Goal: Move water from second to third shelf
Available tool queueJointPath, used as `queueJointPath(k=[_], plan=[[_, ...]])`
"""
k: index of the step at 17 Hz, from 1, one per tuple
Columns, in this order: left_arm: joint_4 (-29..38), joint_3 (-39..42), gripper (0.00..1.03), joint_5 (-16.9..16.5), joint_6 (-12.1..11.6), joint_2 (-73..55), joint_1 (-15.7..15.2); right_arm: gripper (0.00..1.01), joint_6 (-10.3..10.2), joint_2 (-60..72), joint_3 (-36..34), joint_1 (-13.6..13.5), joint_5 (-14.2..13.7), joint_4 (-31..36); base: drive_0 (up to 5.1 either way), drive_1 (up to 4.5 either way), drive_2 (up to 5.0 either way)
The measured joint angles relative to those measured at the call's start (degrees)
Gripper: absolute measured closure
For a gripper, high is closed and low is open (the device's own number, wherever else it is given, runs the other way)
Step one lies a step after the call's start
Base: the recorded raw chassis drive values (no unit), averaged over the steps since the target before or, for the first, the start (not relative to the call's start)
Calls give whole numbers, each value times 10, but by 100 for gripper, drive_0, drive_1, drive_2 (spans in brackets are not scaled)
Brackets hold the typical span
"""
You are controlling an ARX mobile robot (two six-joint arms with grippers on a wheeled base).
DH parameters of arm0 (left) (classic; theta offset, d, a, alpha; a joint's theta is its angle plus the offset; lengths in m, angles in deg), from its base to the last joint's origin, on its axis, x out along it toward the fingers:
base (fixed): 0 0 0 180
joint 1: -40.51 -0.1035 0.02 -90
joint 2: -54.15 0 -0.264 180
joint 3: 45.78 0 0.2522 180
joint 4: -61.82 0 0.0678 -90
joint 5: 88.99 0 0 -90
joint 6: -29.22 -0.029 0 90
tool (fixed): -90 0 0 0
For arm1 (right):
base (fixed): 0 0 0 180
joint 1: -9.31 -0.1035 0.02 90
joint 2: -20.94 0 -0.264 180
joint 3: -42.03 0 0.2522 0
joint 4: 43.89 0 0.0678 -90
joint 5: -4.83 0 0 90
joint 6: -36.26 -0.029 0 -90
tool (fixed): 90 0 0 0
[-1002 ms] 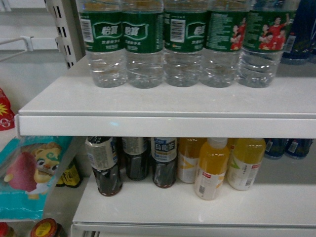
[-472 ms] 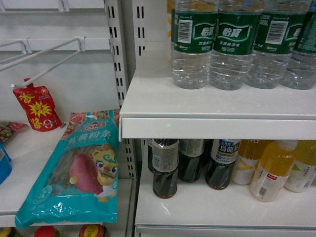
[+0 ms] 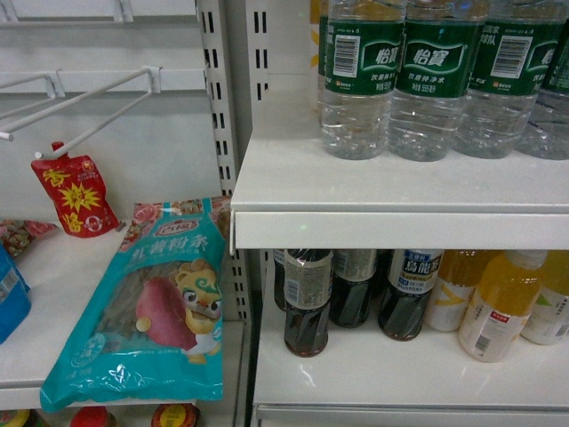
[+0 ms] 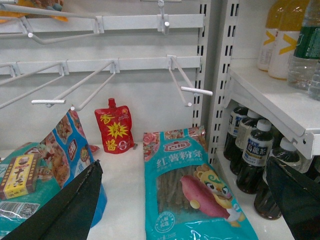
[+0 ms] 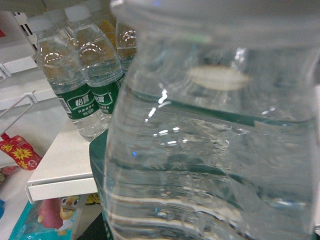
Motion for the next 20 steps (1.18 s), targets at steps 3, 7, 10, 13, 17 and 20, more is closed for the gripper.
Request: queueJointPath(k=[3, 7, 10, 13, 17, 20], plan=[[0, 0, 5, 0, 0, 0, 0, 59, 0, 0, 0, 0, 3, -4, 0, 0, 0], [0, 0, 5, 0, 0, 0, 0, 59, 80, 140, 55, -29, 45, 83, 0, 0, 0], [0, 0, 5, 0, 0, 0, 0, 59, 106, 267, 96, -29, 38, 176, 0, 0, 0], [0, 0, 5, 0, 0, 0, 0, 59, 103, 368, 134, -8, 38, 205, 0, 0, 0], [0, 0, 5, 0, 0, 0, 0, 59, 101, 458, 187, -5, 29, 219, 0, 0, 0], [0, 0, 5, 0, 0, 0, 0, 59, 99, 505, 216, -12, 22, 227, 0, 0, 0]])
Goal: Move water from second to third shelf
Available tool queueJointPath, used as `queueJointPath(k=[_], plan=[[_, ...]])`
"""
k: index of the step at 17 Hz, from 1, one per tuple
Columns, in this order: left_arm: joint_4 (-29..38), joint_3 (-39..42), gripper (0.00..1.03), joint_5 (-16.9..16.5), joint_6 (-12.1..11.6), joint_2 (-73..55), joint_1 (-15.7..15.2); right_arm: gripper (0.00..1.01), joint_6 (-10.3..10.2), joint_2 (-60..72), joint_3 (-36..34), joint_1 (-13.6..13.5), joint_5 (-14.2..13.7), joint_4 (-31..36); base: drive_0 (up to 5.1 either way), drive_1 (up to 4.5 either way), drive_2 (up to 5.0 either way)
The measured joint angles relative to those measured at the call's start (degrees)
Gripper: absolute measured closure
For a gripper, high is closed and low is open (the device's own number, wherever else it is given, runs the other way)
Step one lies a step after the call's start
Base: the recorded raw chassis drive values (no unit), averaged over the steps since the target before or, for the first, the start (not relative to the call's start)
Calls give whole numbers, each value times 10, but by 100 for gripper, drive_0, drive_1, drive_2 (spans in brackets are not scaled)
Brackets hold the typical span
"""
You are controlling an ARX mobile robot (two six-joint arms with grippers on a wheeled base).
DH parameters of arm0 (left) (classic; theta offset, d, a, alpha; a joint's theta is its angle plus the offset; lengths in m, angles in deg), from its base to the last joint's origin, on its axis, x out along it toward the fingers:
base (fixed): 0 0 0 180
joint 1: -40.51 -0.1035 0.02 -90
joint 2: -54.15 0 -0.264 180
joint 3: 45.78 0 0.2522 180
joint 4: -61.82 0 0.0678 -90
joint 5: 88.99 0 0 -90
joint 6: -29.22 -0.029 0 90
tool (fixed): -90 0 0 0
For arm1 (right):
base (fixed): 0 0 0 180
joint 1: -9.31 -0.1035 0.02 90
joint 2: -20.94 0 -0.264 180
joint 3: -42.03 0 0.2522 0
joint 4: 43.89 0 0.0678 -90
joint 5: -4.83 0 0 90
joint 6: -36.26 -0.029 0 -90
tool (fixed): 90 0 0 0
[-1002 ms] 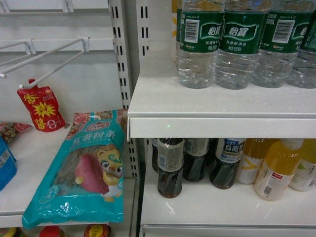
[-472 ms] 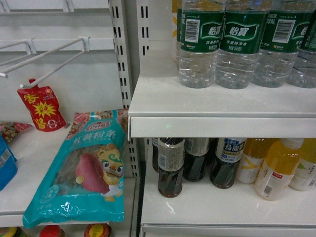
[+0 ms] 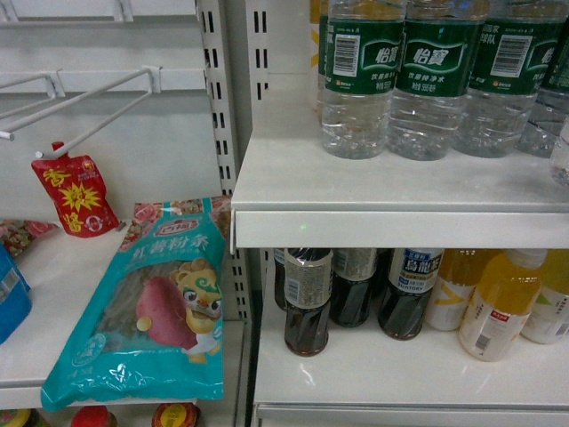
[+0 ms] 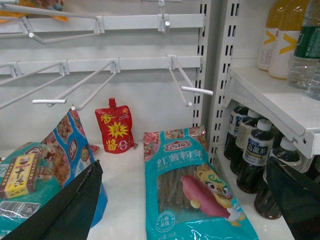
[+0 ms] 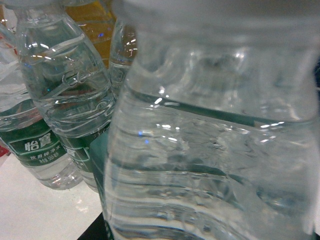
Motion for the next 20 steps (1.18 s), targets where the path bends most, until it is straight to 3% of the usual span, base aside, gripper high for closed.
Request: queueJointPath(k=[6, 20], plan=[[0, 0, 5, 0, 0, 0, 0, 59, -19, 61, 40, -21, -15, 13, 0, 0, 0], [0, 0, 5, 0, 0, 0, 0, 59, -30, 112, 68, -26, -27, 31, 0, 0, 0]])
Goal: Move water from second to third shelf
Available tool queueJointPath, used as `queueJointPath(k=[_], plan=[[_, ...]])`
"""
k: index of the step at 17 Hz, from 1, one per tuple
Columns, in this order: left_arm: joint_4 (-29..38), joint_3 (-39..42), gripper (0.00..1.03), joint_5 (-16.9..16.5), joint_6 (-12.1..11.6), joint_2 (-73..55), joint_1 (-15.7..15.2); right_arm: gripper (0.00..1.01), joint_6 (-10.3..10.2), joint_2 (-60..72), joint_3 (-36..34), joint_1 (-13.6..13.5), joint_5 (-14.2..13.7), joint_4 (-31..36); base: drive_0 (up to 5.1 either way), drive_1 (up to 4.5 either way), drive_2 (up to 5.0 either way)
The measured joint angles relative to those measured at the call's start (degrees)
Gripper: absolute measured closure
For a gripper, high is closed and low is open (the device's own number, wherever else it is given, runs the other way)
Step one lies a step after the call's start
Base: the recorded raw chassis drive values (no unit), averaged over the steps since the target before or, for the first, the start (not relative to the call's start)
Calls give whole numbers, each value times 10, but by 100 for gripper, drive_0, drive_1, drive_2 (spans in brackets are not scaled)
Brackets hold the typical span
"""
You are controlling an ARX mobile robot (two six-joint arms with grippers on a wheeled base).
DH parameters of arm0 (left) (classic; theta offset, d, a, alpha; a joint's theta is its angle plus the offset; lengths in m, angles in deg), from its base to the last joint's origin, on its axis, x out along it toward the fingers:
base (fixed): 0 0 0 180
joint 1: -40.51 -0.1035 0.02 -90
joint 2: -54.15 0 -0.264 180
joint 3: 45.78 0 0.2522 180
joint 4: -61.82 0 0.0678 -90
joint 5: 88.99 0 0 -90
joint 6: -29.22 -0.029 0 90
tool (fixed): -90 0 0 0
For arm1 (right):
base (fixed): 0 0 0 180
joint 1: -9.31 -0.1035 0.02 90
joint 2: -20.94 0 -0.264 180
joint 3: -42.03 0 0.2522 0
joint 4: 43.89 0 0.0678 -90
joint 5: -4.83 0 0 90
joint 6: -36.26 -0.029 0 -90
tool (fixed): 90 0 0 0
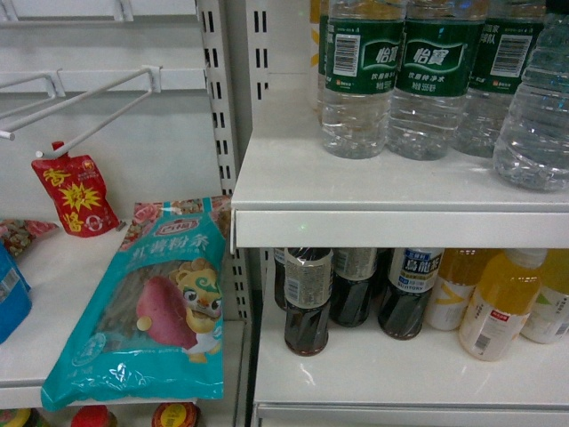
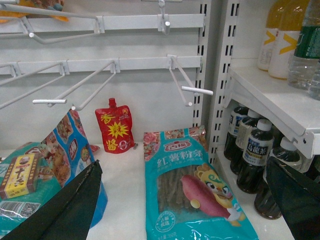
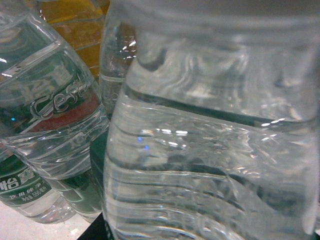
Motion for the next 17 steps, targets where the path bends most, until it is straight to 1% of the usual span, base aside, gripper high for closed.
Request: queueJointPath(k=[5, 6, 8, 10, 11, 12, 13, 14, 17], plan=[[0, 0, 5, 0, 0, 0, 0, 59, 0, 2, 0, -1, -1, 2, 0, 0, 0], [0, 0, 5, 0, 0, 0, 0, 57, 1, 2, 0, -1, -1, 2, 0, 0, 0], [0, 0, 5, 0, 0, 0, 0, 36, 2, 4, 0, -1, 0, 1, 0, 0, 0], [0, 0, 5, 0, 0, 0, 0, 22, 2, 3, 1, -1, 0, 7, 0, 0, 0], [0, 0, 5, 0, 0, 0, 0, 11, 2, 2, 3, -2, 0, 7, 0, 0, 0], [0, 0, 5, 0, 0, 0, 0, 2, 5, -1, 3, -4, -1, 5, 0, 0, 0], [0, 0, 5, 0, 0, 0, 0, 2, 6, -2, 3, -4, -1, 3, 0, 0, 0], [0, 0, 5, 0, 0, 0, 0, 4, 11, -7, 3, -4, -1, -7, 0, 0, 0], [0, 0, 5, 0, 0, 0, 0, 3, 16, -32, -3, -3, -1, -19, 0, 0, 0]])
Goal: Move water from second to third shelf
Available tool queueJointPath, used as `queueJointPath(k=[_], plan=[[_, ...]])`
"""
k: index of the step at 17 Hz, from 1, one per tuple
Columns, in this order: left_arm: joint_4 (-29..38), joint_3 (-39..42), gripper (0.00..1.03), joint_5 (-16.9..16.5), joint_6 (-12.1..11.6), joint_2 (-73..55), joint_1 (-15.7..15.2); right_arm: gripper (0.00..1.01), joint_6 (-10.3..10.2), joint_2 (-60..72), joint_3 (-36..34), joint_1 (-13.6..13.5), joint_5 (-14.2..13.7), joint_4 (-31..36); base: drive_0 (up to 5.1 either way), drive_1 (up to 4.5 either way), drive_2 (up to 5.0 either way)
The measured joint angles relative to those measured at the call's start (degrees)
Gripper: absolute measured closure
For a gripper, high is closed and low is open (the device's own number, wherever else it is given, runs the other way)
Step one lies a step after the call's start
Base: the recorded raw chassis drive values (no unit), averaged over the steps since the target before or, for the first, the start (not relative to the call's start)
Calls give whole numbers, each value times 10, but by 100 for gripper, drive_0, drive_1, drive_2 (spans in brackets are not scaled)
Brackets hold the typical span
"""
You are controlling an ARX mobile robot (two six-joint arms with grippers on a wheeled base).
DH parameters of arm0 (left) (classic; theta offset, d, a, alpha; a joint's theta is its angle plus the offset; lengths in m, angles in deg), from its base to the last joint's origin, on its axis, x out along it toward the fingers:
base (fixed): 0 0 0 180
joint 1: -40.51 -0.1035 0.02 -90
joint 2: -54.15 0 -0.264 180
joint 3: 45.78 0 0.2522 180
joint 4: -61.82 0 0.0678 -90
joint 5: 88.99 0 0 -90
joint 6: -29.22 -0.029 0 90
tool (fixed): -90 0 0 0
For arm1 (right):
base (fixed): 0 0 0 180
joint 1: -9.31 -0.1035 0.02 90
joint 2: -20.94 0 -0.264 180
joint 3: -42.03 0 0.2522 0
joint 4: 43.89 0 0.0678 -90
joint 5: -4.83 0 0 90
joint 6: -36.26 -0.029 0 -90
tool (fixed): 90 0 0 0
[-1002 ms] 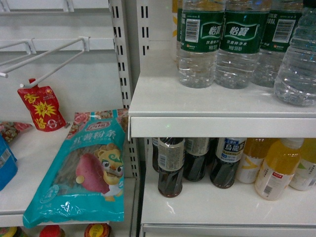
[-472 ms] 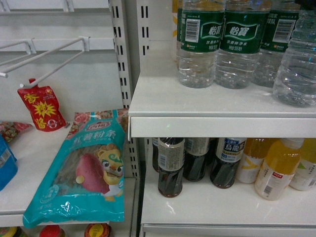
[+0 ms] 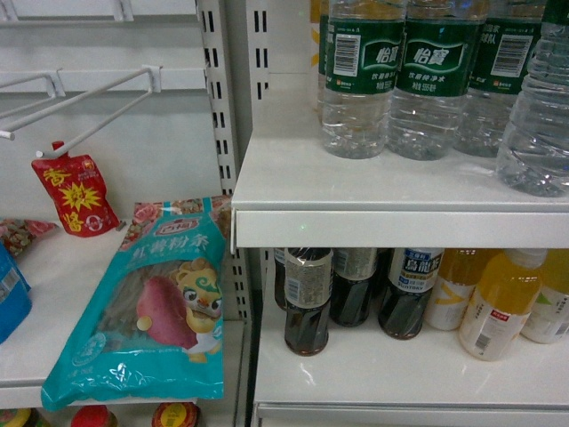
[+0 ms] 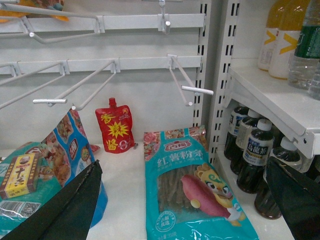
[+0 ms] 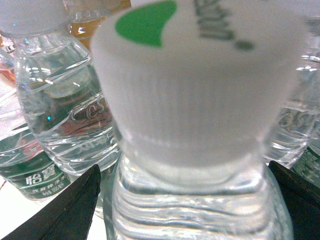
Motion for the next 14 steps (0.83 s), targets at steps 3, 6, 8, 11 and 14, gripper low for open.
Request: queueJointPath(k=[3, 6, 8, 11, 14], plan=[[0, 0, 5, 0, 0, 0, 0, 3, 17, -102, -66, 13, 22, -40, 0, 0, 0], [0, 0, 5, 0, 0, 0, 0, 3, 19, -198, -119, 28, 52, -53, 0, 0, 0], [0, 0, 5, 0, 0, 0, 0, 3, 20, -272, -168, 31, 72, -76, 0, 0, 0], [0, 0, 5, 0, 0, 0, 0, 12, 35, -421, -250, 30, 32, -49, 0, 0, 0], [0, 0, 5, 0, 0, 0, 0, 49, 45, -585, -371, 85, 14, -96, 0, 0, 0]])
